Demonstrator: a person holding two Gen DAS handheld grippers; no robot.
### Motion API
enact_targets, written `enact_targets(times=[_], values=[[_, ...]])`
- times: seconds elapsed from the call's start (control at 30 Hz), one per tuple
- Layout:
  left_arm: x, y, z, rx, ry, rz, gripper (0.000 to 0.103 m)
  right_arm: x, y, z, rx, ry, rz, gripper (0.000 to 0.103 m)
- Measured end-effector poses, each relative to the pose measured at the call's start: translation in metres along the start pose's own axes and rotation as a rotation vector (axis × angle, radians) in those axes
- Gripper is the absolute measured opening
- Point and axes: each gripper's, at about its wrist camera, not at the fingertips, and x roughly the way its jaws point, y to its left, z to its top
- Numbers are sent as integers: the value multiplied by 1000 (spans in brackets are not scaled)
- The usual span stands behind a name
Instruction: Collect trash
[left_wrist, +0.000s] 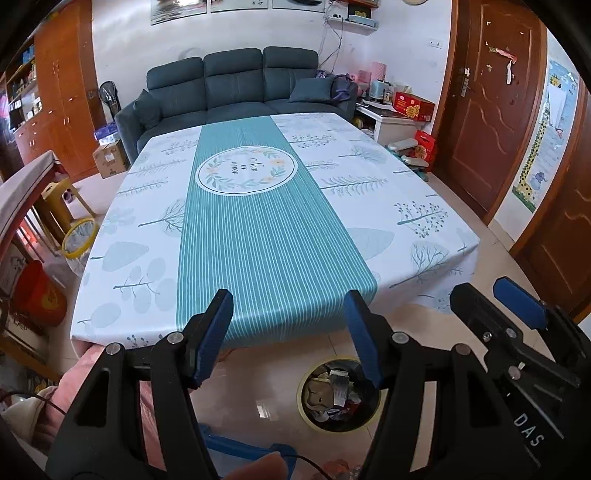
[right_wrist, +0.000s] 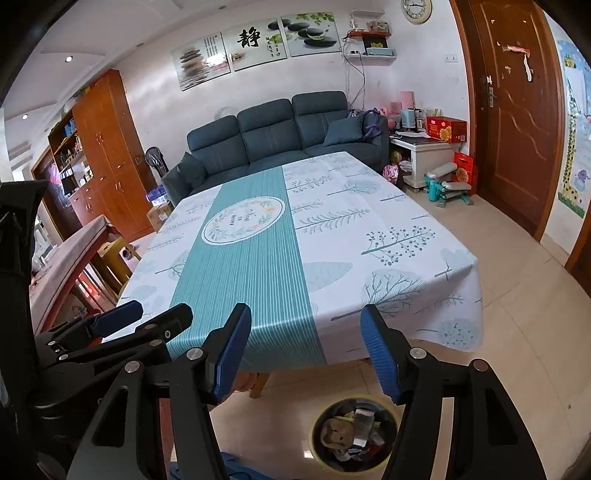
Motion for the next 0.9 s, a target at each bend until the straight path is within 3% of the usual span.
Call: enact_targets(times=[0.9], values=[[10, 1, -1, -8, 41, 45, 59, 9, 1, -2, -3, 8, 18, 63]])
